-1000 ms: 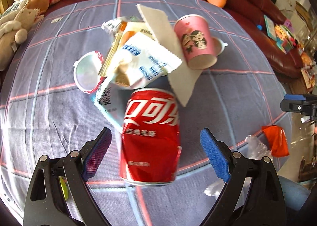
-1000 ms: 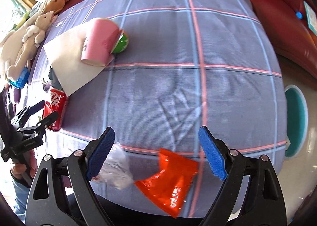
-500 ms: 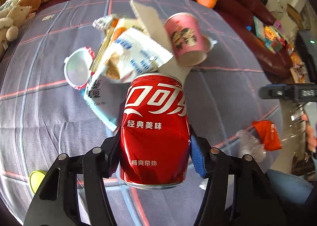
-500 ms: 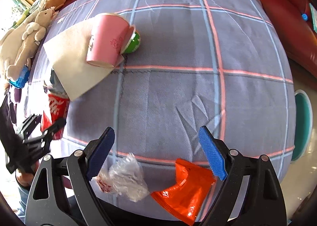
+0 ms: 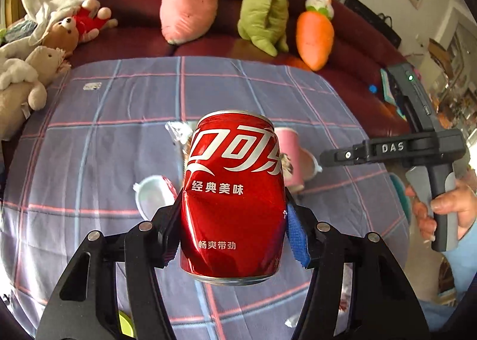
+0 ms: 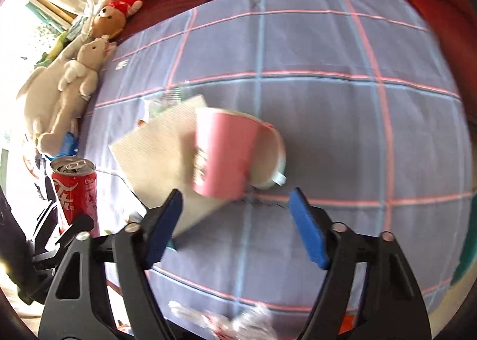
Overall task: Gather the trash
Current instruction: 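Grasp the red Coca-Cola can with the left tool while the right tool grasps the pink paper cup, then carry the can and cup over the teal bin and open both tools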
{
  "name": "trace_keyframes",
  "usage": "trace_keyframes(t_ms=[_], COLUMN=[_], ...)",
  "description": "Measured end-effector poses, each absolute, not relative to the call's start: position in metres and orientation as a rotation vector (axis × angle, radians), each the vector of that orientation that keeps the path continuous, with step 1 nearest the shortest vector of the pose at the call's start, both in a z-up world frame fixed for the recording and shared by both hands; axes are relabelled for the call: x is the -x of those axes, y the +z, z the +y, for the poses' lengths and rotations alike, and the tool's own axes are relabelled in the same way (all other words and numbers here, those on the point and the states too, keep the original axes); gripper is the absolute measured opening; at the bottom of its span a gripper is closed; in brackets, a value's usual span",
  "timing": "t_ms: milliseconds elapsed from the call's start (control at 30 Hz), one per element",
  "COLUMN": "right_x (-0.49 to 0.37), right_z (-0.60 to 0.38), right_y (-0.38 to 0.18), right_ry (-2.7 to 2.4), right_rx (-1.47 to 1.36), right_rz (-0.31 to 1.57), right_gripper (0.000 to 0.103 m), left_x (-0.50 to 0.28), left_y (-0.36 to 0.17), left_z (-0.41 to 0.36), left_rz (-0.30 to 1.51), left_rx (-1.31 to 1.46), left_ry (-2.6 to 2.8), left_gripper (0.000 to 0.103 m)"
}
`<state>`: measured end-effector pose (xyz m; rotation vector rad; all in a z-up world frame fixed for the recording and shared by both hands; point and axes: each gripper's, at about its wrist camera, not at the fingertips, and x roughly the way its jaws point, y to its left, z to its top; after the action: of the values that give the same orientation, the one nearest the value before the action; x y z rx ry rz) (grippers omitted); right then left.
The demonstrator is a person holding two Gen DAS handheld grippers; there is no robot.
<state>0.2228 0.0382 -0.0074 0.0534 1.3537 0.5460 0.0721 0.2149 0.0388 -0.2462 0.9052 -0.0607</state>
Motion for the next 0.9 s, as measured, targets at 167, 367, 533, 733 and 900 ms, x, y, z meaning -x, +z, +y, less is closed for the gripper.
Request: trace_keyframes(t_ms=[167,367,533,733,900], right_x=[-0.239,-0.248,-0.242,-0.228,-0.213], right_z=[0.06,0.071,0.067,0.042,0.004], right_y=[-0.031,-0.061,-0.059,-0.021,-0.003], right_ry=[0.56,0.57,0.6,0.637,0.599], right_rx=[-0.06,-0.067,-0.073,-0.088,-0.077], right_rz=[1.397,1.434,1.408,1.35,1.314], right_gripper=[0.064,0.064,0.056,0.055,0.056], left_x=[-0.085,-0.092,-0.094,-0.092,-0.089], left_y=[0.024,0.009,0.005,0.02,0.035], left_z=[0.232,0.23,0.223,0.211,0.185], left_rz=[0.943,0.979,0.987,0.953,0.927], left_rx=[0.287,0.293,0.293,0.27,0.245], left_ry=[-0.02,-0.019,-0.018,-0.035,-0.081], left_gripper=[0.06,0.06,0.06,0.06,0.06])
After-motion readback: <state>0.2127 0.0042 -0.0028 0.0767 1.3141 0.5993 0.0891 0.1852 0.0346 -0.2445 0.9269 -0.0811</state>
